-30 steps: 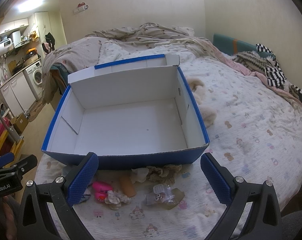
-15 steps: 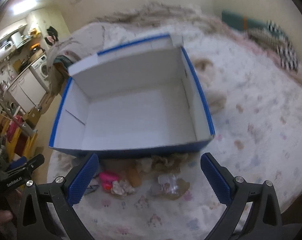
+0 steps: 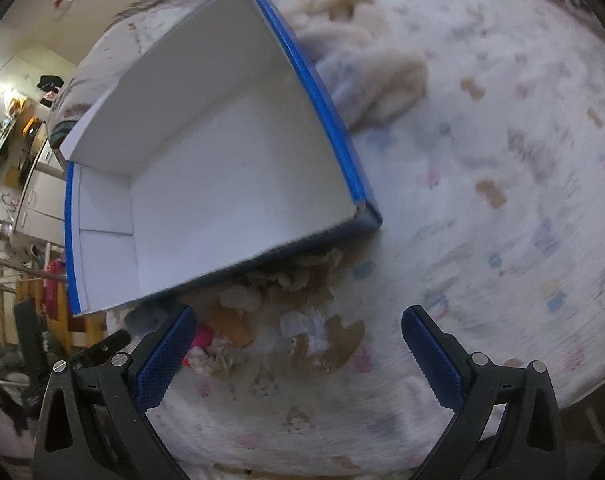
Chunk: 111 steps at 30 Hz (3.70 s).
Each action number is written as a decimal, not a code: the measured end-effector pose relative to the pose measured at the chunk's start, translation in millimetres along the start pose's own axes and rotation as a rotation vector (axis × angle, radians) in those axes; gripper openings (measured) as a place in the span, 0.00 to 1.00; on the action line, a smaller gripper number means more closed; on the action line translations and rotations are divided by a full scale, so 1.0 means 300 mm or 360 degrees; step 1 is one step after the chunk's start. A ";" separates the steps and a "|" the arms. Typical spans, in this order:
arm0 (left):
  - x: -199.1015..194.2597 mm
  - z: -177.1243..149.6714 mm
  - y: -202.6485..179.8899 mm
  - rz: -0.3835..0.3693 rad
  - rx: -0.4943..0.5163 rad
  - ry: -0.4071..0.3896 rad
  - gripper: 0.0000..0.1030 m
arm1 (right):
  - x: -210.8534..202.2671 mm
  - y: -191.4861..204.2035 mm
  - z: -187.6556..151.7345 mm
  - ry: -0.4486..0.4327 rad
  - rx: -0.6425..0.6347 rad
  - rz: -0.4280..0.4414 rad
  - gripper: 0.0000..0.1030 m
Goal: Organize soft objects
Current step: 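Grasp the blue slipper with the left tool while the right tool grasps the plastic bag, then carry the slipper and bag over the box and open both tools to drop them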
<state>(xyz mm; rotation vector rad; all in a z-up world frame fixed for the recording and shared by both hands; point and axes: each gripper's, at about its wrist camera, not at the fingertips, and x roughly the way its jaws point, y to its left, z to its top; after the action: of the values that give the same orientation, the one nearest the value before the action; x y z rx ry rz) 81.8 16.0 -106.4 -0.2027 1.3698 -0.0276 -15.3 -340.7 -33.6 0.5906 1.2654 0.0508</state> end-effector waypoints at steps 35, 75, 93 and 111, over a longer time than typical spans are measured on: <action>0.003 -0.095 -0.074 0.0018 0.0110 0.0081 0.24 | 0.242 -0.023 -0.051 0.0351 0.0211 0.0066 0.41; -0.512 -0.338 -0.111 0.0164 0.0056 -0.0306 0.22 | 0.014 0.196 -0.119 -0.0052 -0.0319 0.0353 0.13; -0.557 -0.076 -0.273 0.0103 0.0321 -0.0471 0.22 | -0.142 0.255 0.037 -0.0288 -0.0405 0.0364 0.14; -0.367 0.113 -0.385 0.0125 0.0361 -0.0440 0.22 | -0.005 0.327 0.253 -0.0273 -0.0482 0.0282 0.14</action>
<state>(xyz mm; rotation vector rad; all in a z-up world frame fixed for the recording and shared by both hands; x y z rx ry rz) 103.9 -78.0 25.1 0.0374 1.0881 -0.0856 80.4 -287.4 24.5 0.4327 1.0120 0.3277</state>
